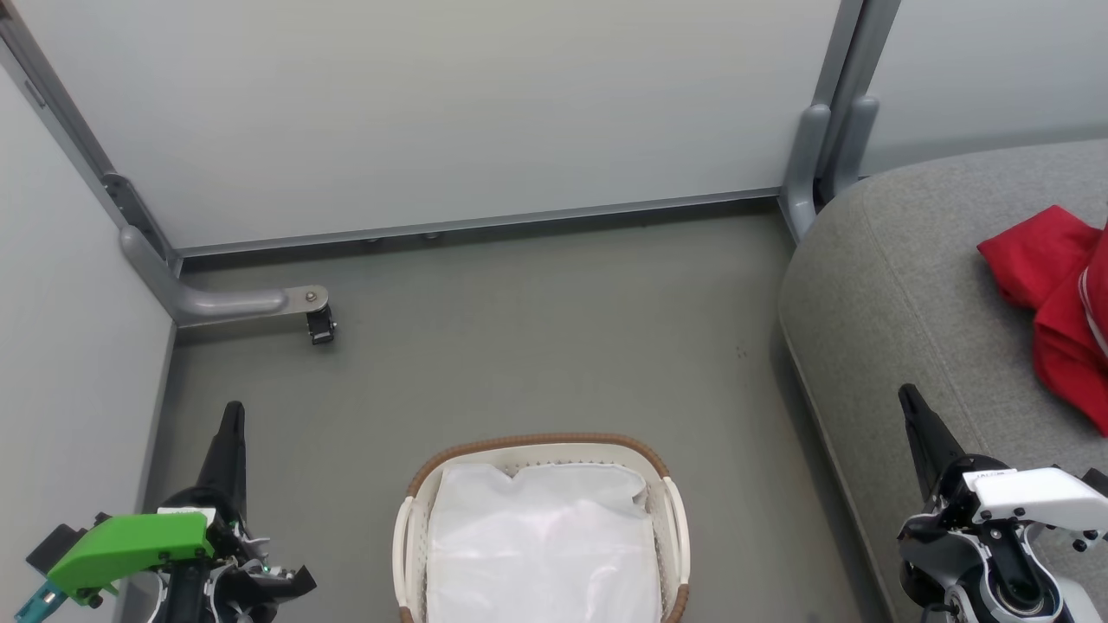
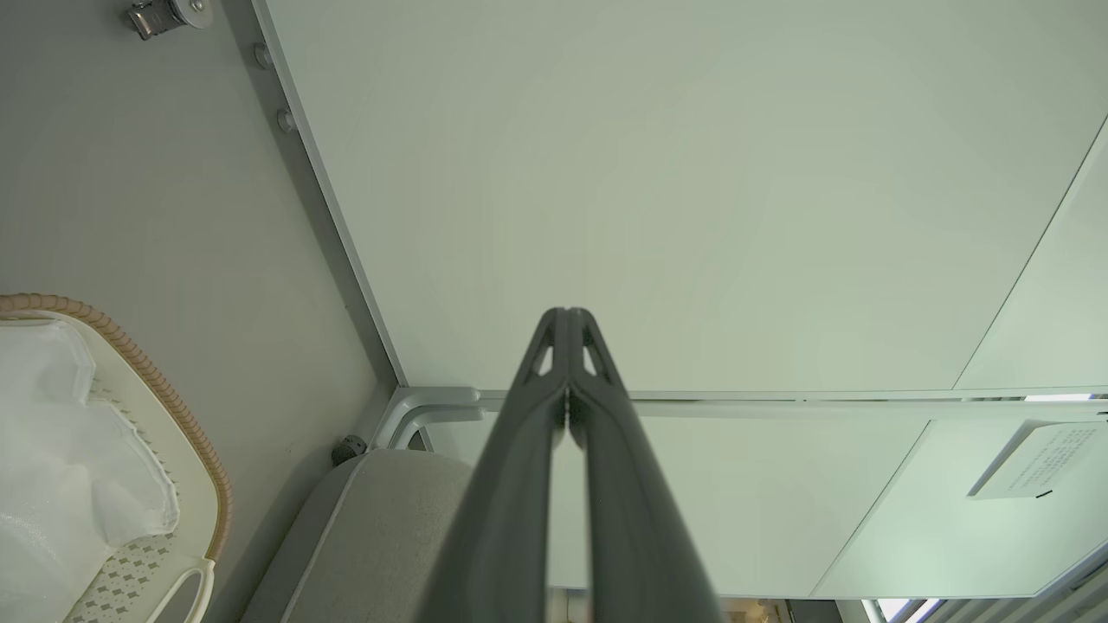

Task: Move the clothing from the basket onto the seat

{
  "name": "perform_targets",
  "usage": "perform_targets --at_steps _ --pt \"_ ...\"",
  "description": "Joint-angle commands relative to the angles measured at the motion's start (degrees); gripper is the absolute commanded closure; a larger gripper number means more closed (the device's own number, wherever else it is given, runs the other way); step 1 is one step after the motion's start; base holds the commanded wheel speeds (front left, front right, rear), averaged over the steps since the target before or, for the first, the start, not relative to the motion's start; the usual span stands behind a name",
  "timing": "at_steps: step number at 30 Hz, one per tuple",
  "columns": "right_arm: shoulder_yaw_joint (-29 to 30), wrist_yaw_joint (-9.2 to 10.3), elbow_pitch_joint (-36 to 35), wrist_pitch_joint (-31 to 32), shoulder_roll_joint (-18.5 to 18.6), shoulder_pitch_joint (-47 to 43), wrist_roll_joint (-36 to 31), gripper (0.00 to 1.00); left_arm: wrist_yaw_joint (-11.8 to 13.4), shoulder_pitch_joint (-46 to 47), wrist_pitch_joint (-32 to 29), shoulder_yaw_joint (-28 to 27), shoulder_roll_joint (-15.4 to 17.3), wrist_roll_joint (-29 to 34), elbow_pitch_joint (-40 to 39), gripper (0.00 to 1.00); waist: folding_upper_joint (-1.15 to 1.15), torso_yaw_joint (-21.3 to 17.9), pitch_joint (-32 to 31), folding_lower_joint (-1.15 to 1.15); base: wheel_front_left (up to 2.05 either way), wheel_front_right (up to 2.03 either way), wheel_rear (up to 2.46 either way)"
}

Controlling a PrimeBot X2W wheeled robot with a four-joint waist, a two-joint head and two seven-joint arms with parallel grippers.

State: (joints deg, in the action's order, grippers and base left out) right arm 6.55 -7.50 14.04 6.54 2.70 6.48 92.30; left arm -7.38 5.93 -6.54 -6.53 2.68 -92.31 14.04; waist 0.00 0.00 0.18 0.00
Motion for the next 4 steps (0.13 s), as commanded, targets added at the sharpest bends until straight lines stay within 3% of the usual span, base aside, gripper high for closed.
perform_targets --at_steps 1,4 --pt "0.1 0.02 -0.2 0.2 0.3 -0.6 0.2 1.00 -0.3 0.6 -0.2 -0.1 0.4 -0.2 -0.1 1.00 0.00 0.0 0.0 0.00 0.00 0.00 0.00" --pt "0.1 0.02 -0.2 0.2 0.3 -0.6 0.2 1.00 -0.3 0.6 -0.2 -0.1 0.4 -0.2 -0.1 1.00 0.00 0.0 0.0 0.00 0.00 0.00 0.00"
